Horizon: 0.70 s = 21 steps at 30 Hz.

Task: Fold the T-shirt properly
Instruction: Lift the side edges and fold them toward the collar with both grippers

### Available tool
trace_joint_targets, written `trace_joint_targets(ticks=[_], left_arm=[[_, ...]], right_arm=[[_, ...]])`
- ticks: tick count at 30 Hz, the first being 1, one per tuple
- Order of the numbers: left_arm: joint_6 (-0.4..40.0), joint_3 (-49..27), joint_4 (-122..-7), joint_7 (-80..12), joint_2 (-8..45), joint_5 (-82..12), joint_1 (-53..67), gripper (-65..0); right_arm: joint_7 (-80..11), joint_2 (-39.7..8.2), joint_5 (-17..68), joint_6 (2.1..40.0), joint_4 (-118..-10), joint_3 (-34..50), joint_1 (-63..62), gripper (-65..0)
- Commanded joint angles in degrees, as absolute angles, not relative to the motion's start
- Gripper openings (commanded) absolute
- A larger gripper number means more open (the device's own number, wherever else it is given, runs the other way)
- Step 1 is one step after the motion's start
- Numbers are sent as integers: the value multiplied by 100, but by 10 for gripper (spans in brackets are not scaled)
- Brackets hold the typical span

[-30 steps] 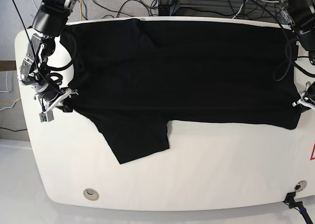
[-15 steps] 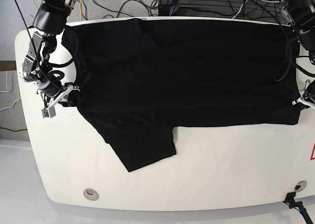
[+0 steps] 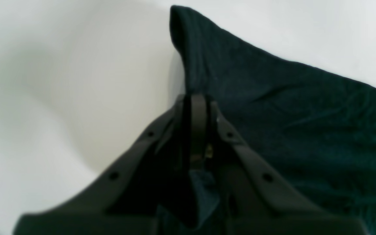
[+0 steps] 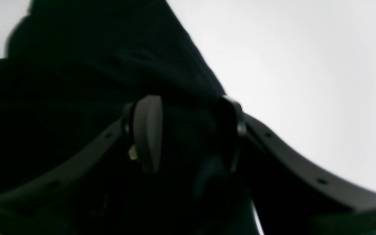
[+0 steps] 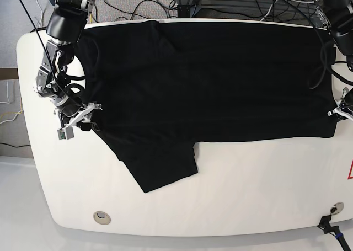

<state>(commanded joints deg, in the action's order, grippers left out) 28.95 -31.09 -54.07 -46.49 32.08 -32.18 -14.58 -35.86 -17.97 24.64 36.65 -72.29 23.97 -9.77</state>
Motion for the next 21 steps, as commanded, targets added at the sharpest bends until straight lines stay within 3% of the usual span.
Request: trace_joint_targets(ticks=[13, 21], left_arm=[[2937, -3182, -5399, -4646, 3166, -3247, -1506, -650], [2938, -3166, -5357, -4614, 3184, -3240, -1512, -650]], right_arm=[[-3362, -1783, 2281, 3676, -4604, 1504, -2704, -339], [-3453, -1742, 2241, 3688, -4372, 1493, -2825, -345]])
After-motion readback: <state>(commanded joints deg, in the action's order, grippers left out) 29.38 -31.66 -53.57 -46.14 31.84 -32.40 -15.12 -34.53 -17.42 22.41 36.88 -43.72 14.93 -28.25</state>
